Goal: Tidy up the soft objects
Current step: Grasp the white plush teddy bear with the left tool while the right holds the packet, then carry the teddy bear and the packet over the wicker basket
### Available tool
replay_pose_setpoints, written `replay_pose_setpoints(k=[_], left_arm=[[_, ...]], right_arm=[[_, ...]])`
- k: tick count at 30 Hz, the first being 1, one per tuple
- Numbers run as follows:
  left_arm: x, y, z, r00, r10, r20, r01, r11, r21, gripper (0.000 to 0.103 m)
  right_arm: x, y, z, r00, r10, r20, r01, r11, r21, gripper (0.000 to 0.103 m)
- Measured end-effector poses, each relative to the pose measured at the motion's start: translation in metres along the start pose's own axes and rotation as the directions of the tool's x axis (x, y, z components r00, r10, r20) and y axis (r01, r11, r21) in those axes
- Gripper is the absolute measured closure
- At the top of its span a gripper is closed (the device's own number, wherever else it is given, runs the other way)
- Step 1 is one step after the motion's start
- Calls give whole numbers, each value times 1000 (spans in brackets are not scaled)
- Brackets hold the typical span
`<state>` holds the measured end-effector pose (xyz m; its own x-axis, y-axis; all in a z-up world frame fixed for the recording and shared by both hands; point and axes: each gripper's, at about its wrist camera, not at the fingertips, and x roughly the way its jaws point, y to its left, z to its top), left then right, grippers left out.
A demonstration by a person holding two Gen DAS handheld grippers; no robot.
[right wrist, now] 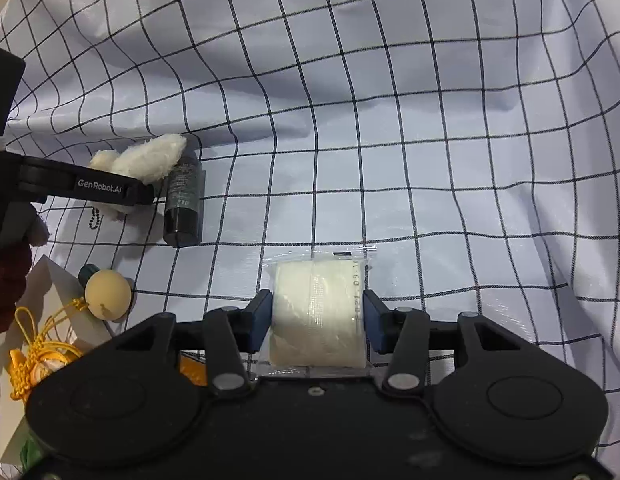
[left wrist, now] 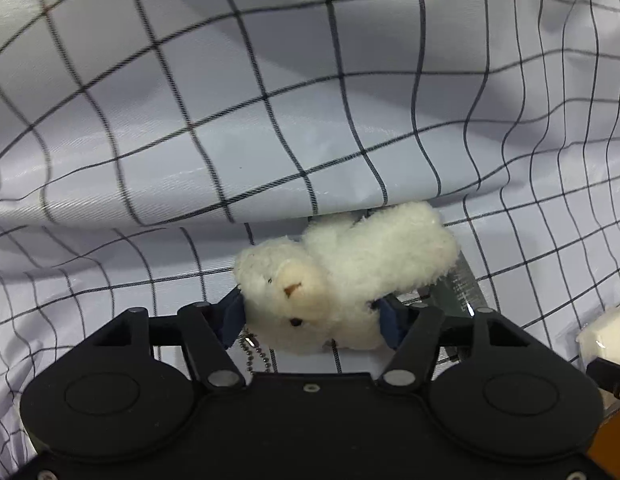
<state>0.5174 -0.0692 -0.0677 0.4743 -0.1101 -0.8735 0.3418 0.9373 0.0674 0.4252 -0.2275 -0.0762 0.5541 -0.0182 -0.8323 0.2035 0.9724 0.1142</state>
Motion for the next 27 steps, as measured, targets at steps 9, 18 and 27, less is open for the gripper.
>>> replay_pose_setpoints(k=[9,18,27], left_arm=[[-56,-34,-1,997,-34,72,34,999,-9,43],[-95,-126,-24,980,-185,73,176,977,121,43],[-122,-180,-61,947,-322,13,314,929,194,43]], right_arm=[[-31,-17,-12,996,-73,48,73,997,-3,56],[-75,-57,-51,985,-154,78,151,988,45,56],[-121,-99,-106,973,-213,84,201,971,132,56]])
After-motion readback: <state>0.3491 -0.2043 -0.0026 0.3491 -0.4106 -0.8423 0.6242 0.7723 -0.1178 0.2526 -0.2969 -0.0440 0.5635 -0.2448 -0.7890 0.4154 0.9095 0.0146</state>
